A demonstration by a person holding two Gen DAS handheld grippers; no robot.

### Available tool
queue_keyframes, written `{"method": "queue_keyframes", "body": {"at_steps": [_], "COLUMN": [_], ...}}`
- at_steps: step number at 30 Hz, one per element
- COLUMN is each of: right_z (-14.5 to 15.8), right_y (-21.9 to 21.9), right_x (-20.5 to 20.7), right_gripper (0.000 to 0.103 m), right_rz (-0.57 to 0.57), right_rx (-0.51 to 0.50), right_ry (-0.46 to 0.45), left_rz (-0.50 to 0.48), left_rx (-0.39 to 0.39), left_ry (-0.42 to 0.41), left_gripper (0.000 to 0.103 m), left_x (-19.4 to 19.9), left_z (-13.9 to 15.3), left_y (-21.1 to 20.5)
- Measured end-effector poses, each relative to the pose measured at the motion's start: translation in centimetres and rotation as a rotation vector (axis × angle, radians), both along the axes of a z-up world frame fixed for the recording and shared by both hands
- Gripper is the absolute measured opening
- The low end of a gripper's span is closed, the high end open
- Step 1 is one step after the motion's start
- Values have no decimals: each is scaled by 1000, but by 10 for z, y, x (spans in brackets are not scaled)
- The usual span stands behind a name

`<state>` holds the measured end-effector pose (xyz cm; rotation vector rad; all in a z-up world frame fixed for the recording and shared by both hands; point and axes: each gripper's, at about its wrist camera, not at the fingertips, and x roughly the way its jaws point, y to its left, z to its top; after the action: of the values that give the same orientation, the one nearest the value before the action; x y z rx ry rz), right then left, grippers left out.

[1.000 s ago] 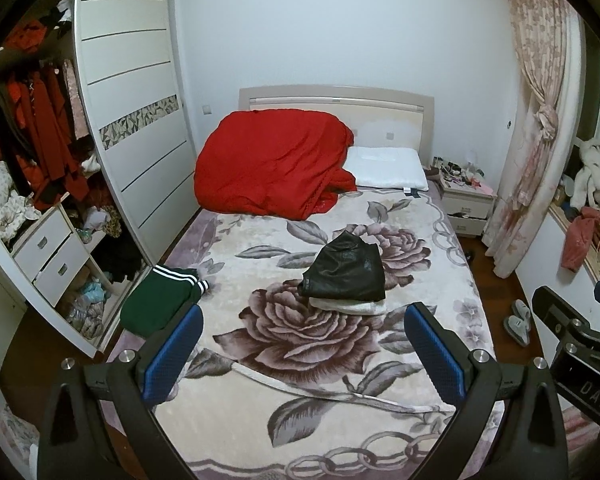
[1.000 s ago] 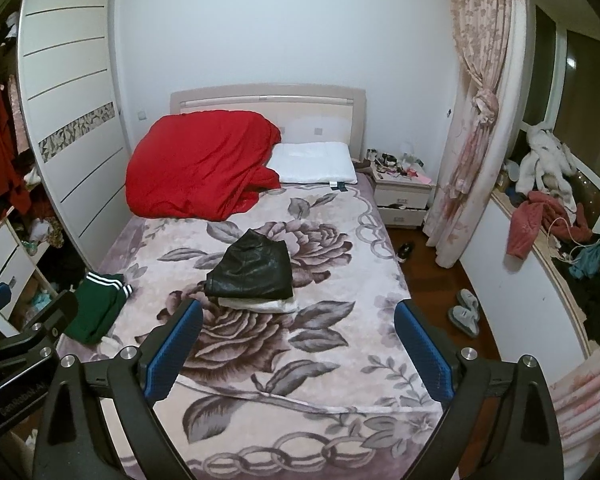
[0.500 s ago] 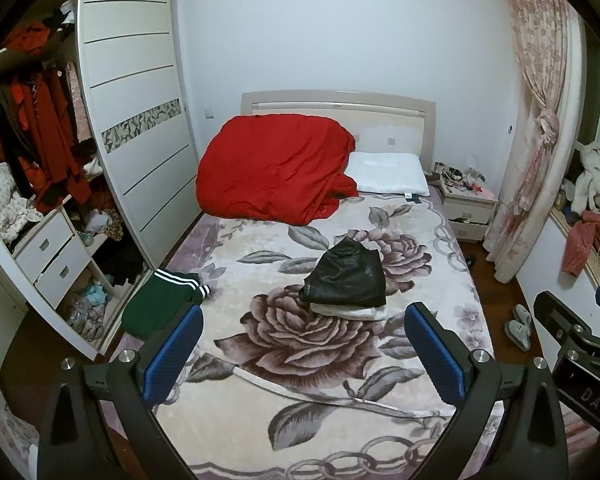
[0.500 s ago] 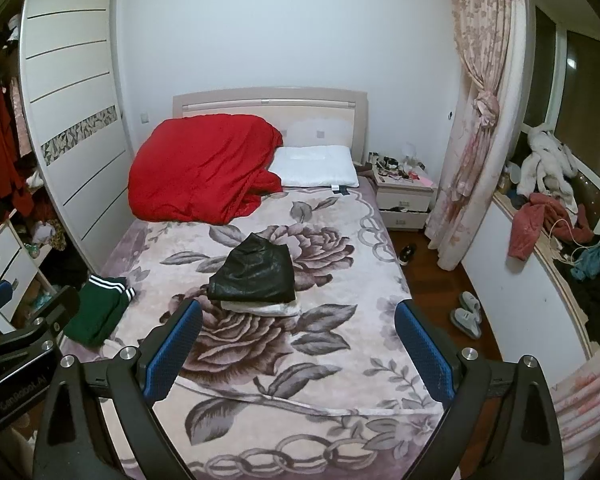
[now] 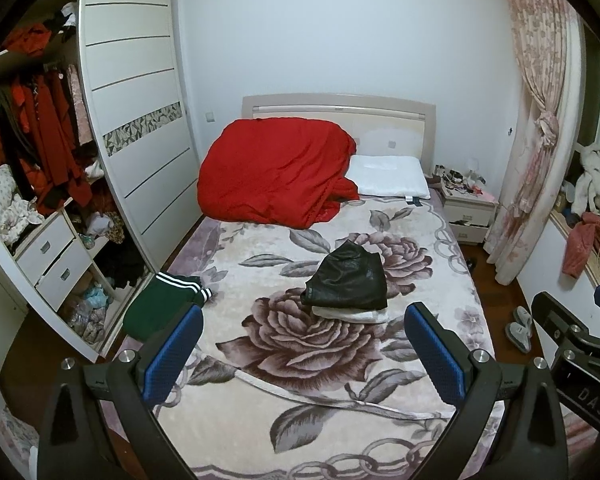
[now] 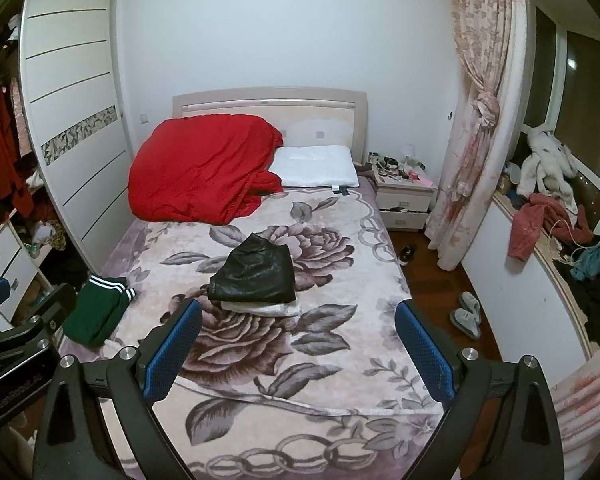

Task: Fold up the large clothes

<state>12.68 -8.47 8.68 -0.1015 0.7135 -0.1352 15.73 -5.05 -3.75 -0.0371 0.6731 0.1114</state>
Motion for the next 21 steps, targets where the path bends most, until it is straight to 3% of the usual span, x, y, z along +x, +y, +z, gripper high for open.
{"method": "queue_keyframes", "body": {"at_steps": [21], "right_z": [1], "right_y": [3], "right_x": [0], "right_gripper": [99], "right_rz": [7], "right_rx": [-2], "right_ry": [-7], "left_rz": [13], "left_rx": [2], "left_ry": [-9], "left_gripper": [103], "left_x": [-3], "left_z": [1], "left_y": [4]}}
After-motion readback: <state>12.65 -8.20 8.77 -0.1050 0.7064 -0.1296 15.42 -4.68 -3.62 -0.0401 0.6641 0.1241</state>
